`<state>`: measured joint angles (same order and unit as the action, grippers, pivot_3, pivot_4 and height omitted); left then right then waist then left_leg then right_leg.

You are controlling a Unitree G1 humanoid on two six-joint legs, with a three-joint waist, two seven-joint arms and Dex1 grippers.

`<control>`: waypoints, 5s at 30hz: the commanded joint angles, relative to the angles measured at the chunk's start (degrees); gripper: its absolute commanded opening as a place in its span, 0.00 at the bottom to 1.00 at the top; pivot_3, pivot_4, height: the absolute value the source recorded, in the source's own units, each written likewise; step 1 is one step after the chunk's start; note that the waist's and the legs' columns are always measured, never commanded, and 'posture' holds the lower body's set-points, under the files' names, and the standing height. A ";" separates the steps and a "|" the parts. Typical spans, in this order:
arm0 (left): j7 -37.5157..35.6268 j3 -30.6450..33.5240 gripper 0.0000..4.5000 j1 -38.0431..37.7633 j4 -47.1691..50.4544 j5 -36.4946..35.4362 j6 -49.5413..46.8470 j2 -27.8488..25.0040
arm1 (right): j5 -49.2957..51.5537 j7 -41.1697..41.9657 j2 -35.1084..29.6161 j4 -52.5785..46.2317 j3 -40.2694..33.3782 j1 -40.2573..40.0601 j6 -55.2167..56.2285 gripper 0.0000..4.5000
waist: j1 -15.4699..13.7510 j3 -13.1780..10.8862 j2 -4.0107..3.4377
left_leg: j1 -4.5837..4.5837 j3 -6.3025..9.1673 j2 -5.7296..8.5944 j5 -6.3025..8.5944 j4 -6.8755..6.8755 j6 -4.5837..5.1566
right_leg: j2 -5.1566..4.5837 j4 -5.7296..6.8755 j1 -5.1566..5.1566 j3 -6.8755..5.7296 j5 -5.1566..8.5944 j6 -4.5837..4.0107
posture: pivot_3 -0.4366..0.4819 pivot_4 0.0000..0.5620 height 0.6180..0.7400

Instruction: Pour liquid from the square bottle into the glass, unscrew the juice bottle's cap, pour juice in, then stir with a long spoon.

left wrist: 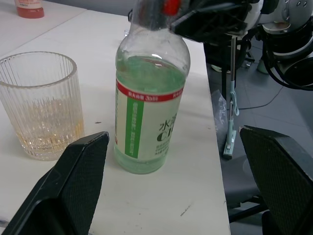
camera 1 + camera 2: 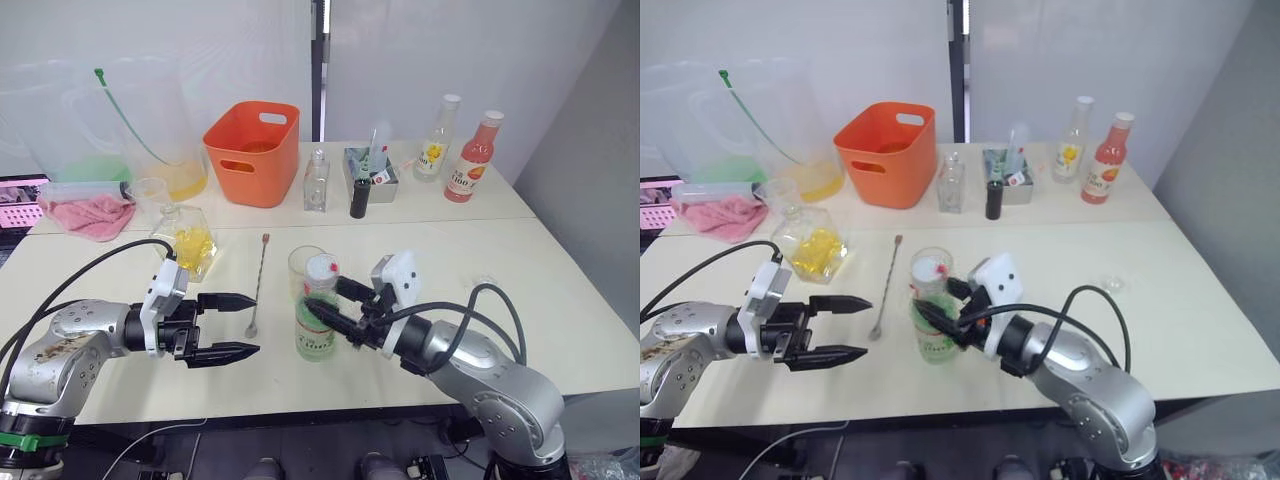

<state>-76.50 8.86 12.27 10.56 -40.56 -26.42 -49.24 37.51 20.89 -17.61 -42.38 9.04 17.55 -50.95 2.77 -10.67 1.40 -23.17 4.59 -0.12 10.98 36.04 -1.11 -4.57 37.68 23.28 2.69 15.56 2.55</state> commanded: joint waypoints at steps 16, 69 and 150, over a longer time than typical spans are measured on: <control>7.04 8.45 1.00 -11.26 9.96 -0.16 1.44 0.10 | -5.23 53.19 -18.40 36.93 -0.05 21.28 30.02 1.00 | 0.04 -0.01 0.01 | 0.00 -0.04 -0.13 0.01 0.04 0.01 | 0.13 -0.10 -0.06 0.05 -0.04 -0.07 | 0.48 0.27 1.00; 8.93 5.48 1.00 -6.46 7.39 0.01 2.87 2.43 | -4.36 21.86 -0.15 12.87 -2.94 16.68 3.95 0.32 | -0.28 -0.02 0.00 | -0.11 -0.01 -0.11 0.01 0.04 -0.01 | 0.13 0.04 0.15 0.05 -0.12 -0.20 | 0.48 0.27 1.00; 5.86 -13.79 0.31 20.93 -0.63 5.47 -1.84 15.15 | 18.21 10.68 -20.40 5.87 -11.80 14.19 -0.23 1.00 | -1.85 -0.03 0.05 | -0.15 0.02 -0.05 0.02 0.33 0.02 | 0.15 -0.08 -0.15 0.05 -0.10 -0.16 | 0.48 0.27 1.00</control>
<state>-71.14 -5.11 33.18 8.63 -35.59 -28.67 -34.07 55.90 33.71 -38.58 -36.49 -3.88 30.31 -49.84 0.92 -10.70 1.45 -23.33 4.61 -0.17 11.00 36.38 -1.09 -4.43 37.60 23.13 2.74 15.46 2.39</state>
